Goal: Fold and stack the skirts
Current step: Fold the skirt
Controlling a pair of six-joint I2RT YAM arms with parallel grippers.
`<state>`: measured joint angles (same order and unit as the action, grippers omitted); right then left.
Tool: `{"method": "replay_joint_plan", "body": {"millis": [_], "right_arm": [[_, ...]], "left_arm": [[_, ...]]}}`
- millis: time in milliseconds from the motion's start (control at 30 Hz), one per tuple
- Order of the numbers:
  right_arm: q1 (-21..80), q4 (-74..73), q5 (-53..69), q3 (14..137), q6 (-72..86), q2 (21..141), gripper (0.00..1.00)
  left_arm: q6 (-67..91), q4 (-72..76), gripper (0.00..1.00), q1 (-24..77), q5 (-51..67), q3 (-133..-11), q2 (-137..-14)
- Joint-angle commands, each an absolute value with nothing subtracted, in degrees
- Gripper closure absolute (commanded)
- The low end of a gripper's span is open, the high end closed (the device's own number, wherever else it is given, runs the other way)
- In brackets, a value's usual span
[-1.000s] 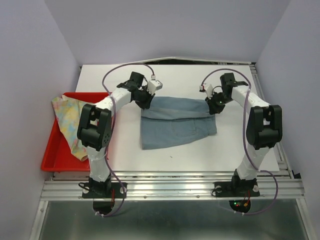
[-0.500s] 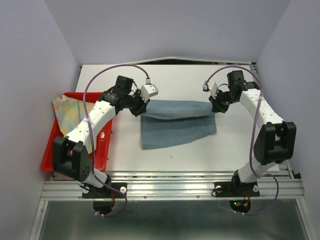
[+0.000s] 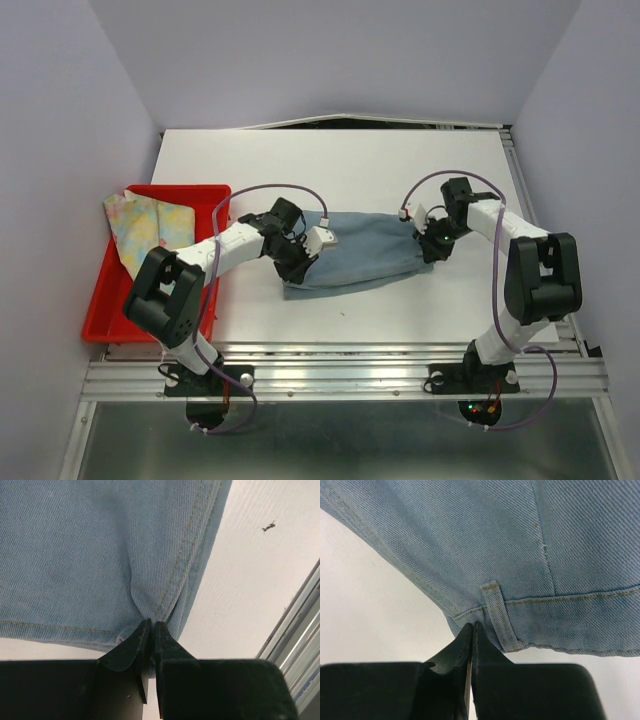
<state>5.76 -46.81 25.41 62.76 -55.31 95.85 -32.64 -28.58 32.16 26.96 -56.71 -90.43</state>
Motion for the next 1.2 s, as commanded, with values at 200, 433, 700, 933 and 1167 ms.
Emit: {"method": "replay_joint_plan", "body": {"millis": [200, 433, 700, 933, 1167], "right_arm": [[6.33, -47.02, 24.34, 66.88, -56.16, 93.52, 0.99], [6.33, -51.33, 26.63, 69.44, -56.51, 89.83, 0.99], [6.86, -46.41, 25.93, 63.55, -56.07, 92.28, 0.99], [6.86, -47.99, 24.61, 63.01, -56.95, 91.5, 0.32], [6.86, -51.94, 33.64, 75.83, -43.99, 85.34, 0.06]], "left_arm": [[-31.11, -28.64, 1.0, 32.17, 24.96, -58.09, -88.08], [-31.99, -33.4, 1.0, 32.17, 24.52, -59.15, -82.45], [-33.31, -32.17, 1.0, 32.17, 23.29, -55.99, -83.76], [-35.59, -33.14, 0.26, 32.17, 27.24, -55.63, -80.27], [-28.68, -28.05, 0.02, 29.89, 28.56, -60.28, -70.93]]}}
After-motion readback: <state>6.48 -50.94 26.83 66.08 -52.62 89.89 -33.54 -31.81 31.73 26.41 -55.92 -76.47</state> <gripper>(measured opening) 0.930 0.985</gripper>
